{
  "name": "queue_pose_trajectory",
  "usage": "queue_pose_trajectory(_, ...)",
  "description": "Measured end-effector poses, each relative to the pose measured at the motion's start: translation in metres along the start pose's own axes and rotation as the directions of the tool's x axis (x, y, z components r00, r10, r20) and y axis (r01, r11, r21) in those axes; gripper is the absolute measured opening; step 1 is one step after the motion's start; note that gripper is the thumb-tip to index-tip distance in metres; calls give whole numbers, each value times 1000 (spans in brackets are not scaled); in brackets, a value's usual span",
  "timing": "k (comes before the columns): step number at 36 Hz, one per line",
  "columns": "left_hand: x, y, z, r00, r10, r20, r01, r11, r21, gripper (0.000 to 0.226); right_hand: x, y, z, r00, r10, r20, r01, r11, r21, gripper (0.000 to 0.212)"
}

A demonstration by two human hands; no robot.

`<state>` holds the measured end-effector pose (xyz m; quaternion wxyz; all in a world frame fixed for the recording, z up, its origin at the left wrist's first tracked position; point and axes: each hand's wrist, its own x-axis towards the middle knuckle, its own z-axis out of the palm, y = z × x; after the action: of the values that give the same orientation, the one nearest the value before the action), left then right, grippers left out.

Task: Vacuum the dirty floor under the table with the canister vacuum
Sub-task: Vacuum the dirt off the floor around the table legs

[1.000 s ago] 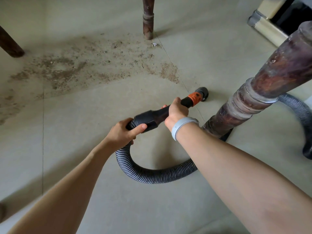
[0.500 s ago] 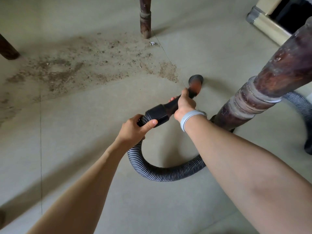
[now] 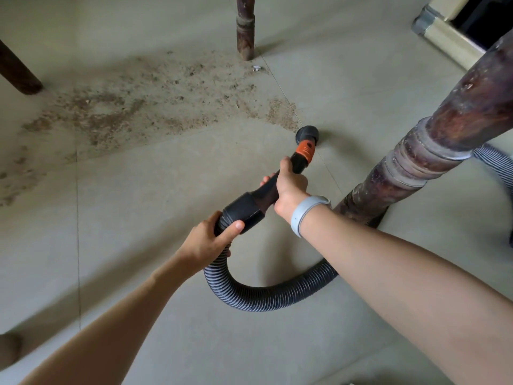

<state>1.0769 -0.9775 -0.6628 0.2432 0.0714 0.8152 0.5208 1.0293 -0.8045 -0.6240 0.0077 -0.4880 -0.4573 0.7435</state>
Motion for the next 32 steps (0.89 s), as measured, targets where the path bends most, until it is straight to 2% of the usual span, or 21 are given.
queue_pose_trajectory(2,-6,-3,-6,1000,-2,-13,2,1000,-17,62,-6,4,6,1000,15,22,-15,1000,-14,34)
queue_pose_trajectory(5,-6,-3,-11,999,9,-49,-9,1000,-10,57,-8,4,12,999,21,34,-21,1000,-10,35)
queue_pose_trajectory(10,6,11,-10,994,36,-101,-24,992,120,62,-1,-6,11,1000,0,23,0,1000,30,33)
queue_pose_trajectory(14,14,21,-3,990,40,-133,-14,981,191,47,9,-19,4,997,31,63,-36,996,80,32)
queue_pose_trajectory(17,17,27,3,990,31,-137,-3,978,207,52,15,-24,1,996,46,77,-51,997,65,33)
queue_pose_trajectory(32,15,19,5,984,-23,-175,44,993,114,54,25,-18,13,986,61,158,-62,998,2,32)
